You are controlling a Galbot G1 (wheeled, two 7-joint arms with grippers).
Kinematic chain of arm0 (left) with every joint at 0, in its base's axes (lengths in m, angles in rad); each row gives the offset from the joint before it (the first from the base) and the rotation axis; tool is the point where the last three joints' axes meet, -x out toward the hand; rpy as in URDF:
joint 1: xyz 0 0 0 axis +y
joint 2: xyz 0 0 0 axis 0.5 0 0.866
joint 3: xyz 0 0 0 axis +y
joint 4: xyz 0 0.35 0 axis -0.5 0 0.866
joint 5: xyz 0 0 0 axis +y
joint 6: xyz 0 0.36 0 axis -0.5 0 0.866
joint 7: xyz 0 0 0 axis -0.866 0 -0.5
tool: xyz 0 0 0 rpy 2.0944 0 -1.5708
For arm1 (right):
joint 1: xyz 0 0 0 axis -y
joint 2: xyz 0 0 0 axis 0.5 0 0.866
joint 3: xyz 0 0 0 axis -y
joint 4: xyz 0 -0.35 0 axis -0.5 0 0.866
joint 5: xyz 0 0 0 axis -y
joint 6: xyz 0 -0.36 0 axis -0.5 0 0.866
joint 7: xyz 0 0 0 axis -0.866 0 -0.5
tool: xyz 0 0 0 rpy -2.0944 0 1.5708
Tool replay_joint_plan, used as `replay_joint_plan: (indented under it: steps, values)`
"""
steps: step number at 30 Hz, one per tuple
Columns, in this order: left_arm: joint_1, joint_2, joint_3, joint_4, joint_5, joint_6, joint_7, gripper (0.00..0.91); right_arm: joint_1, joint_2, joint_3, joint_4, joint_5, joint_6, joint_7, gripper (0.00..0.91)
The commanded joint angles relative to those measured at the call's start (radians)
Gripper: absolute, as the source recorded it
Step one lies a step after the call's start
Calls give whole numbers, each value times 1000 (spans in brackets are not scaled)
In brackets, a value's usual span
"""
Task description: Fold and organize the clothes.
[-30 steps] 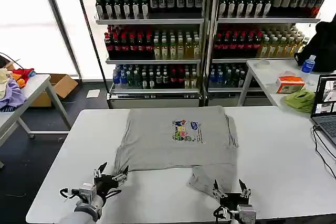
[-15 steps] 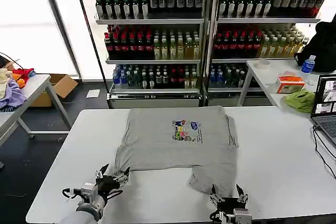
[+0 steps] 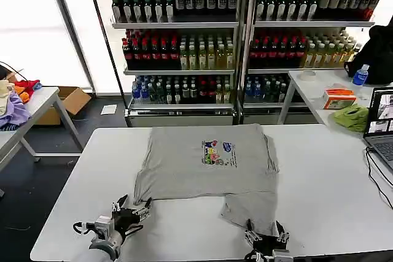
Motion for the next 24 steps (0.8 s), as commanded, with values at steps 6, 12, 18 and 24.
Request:
replay_joint_plan:
  steps: [6,12,18,24]
  values:
    - [13,-5,10,-3,-2,6,1,10,-3,5,-4,-12,3,13,2,0]
    - [-2,-10,18,14,0,6,0,10,-3,2,-5,-19,3,21,2,0]
    - [-19,-17,18,34,3,-7,-4,0,-1,1,-2,-30,-2,44,-5,0]
    - [-26,-20,14,13,5,-31,-6,0,15,2,8,-22,-10,78,-35,0]
